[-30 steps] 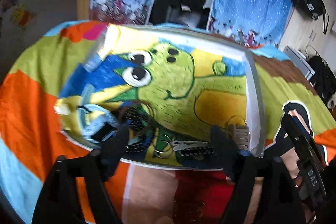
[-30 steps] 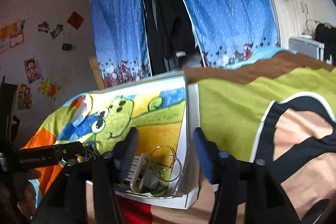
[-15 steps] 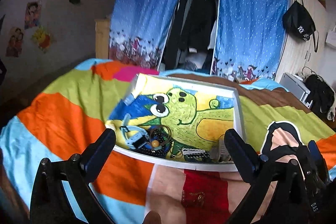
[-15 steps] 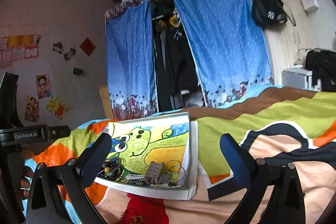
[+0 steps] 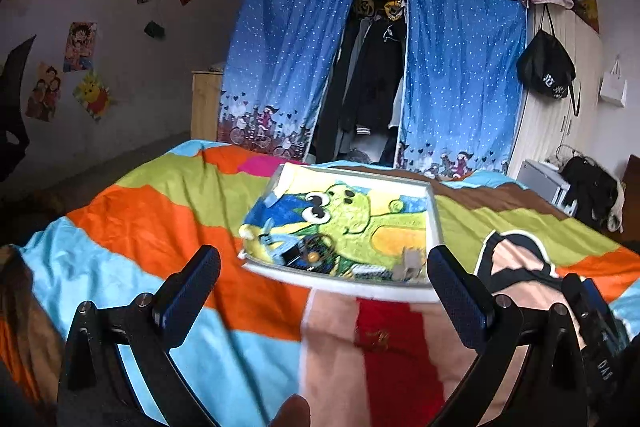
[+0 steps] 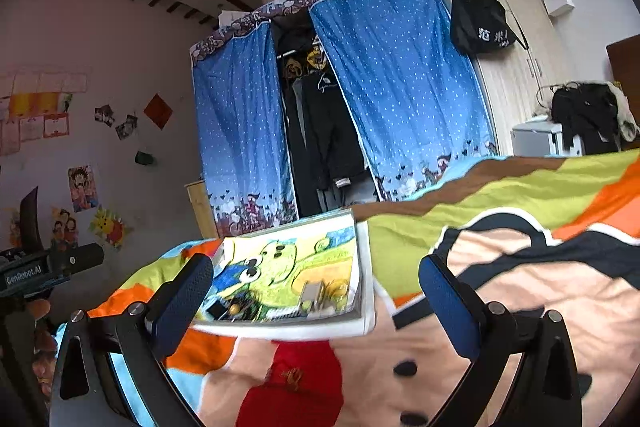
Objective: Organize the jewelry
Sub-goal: 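Withdraw both tools from the tray toward the last jewelry on the red stripe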
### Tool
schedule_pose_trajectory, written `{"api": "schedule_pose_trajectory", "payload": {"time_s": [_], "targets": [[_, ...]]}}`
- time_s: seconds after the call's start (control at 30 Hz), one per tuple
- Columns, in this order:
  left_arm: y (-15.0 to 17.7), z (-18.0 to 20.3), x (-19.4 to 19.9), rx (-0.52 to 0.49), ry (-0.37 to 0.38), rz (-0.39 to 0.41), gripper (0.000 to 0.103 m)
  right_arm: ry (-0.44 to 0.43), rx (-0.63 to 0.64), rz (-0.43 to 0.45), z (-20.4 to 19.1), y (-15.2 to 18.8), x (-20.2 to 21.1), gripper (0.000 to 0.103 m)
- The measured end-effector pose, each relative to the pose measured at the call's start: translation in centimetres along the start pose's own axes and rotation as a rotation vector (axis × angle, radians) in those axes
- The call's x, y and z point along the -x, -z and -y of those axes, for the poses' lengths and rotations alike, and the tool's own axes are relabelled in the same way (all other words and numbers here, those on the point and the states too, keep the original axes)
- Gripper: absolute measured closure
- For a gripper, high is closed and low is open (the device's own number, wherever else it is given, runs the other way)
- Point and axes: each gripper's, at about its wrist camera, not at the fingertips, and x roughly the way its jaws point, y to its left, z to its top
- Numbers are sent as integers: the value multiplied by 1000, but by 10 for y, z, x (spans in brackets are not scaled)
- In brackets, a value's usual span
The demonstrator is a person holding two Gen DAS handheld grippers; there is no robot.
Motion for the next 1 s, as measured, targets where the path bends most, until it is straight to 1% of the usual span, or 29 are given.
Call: {"api": "schedule_pose_trajectory", "payload": {"time_s": [0.13,0.23,0.33,0.4,0.53,0.63,0.8,1.0], "targets": [[20,-5,19,-36,-9,-17,2,-7,-18,-39,-10,6,18,0],[39,-11,30,-70,-33,-44,2,28,-11,-88,-19,16,28,0],[57,-16,34,-80,-37,-69,2,45,-13,-108,-25,25,40,0],[67,-20,39,-80,-37,-76,2,55,-9,-138,-31,30,43,0],[80,-31,47,-71,-39,-78,2,79,40,-169,-45,39,46,0],[88,-38,49,-71,-57,-94,2,92,79,-207,-56,47,43,0],[101,-50,48,-69,-91,-124,2,97,139,-309,-66,59,25,0],[108,-61,41,-29,-105,-164,2,117,127,-373,-62,66,15,0]]}}
